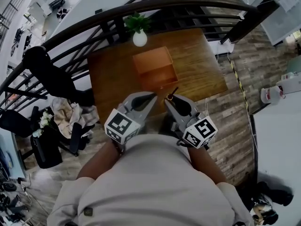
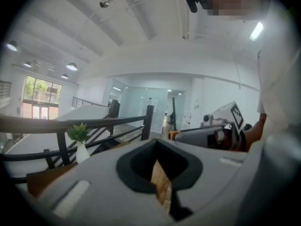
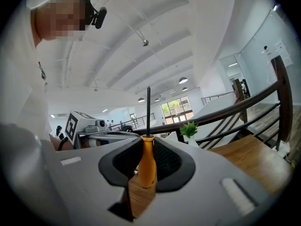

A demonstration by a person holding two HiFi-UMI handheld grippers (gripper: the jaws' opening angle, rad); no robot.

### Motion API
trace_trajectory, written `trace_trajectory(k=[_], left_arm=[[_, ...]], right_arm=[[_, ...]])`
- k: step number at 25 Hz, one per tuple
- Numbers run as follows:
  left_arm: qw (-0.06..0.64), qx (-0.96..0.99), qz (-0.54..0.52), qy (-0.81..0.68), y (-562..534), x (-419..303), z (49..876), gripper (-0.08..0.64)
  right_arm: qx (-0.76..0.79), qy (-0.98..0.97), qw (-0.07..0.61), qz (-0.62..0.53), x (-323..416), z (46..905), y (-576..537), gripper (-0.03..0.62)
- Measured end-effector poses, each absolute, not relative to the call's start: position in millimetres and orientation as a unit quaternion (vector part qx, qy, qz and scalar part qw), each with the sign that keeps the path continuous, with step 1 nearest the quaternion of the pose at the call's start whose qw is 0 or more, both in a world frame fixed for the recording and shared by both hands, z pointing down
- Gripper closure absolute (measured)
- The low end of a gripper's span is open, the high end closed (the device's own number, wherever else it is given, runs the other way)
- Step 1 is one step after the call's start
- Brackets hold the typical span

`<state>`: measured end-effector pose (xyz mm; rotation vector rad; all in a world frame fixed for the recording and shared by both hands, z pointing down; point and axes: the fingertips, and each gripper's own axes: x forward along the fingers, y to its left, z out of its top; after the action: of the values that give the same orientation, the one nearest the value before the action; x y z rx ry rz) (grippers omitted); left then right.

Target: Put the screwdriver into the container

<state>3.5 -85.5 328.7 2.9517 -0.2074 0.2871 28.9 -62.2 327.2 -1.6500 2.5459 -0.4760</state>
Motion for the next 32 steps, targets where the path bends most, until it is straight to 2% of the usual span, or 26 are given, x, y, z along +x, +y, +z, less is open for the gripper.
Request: trace_trajectory(k=[9, 18, 32], left_arm=[[0.083, 0.986, 0.092, -0.115, -110, 79, 325, 0.555], [0.088, 0.975, 0.083, -0.189, -125, 124, 326, 0.555], [0.107, 0.959, 0.088, -0.249, -144, 132, 348, 0.555]], right_arm=[[-0.498, 0.853, 0.031, -0.150, 107, 321, -90, 0.511], [-0.439, 0.887, 0.018, -0.142, 161, 320, -109, 0.511], [-0.391, 0.906, 0.010, -0.161, 175, 343, -132, 0.511]])
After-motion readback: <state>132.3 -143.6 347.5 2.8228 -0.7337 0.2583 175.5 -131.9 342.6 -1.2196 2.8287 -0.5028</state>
